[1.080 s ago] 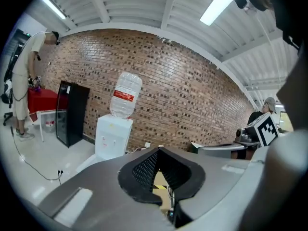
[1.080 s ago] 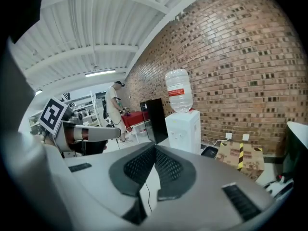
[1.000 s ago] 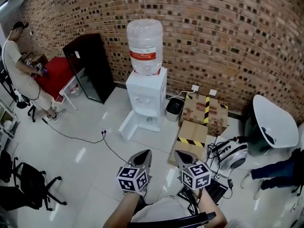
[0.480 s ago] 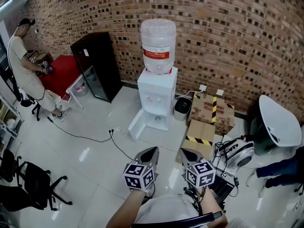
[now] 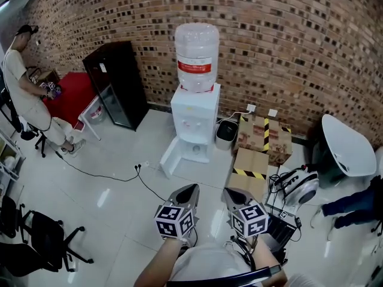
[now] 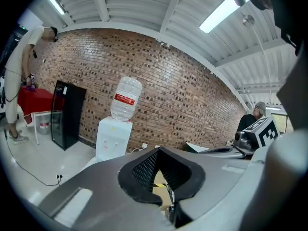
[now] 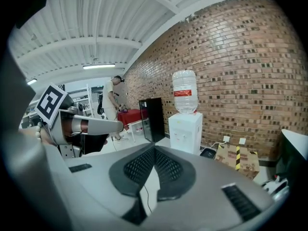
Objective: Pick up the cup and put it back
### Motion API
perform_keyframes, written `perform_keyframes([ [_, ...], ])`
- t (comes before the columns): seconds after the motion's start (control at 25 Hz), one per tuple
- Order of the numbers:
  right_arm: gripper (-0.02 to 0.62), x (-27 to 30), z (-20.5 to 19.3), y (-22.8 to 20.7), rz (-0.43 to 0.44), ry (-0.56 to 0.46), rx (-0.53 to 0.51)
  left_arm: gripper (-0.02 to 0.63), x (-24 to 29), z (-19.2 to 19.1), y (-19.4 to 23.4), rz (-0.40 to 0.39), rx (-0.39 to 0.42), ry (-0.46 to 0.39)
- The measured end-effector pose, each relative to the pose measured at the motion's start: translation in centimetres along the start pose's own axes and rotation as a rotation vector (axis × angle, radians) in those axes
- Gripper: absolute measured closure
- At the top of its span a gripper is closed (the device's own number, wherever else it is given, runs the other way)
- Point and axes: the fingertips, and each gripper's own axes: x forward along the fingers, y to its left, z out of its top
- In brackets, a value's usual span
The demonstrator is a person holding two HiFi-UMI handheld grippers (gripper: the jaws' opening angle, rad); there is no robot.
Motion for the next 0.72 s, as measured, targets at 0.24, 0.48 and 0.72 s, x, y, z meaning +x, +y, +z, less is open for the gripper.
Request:
perform_keyframes([
  [0.24,0.584,-0.2,-0.2,0.4,0.005,0.009,0.006,0.603,-0.3,-0.2,-0.1,-0.007,-0.008,-0.006],
  [0.48,0.584,-0.1,0.2,1.0,0.021,0.002,-0.004,0.602,-0.4,-0.4,0.3,0.024,-0.022,0.003],
  [0.72,0.584,0.2,0.3,1.5,0.035,0.002,-0.015,0.601,-0.6,-0.5,0.6,0.034,-0.031,0.006],
])
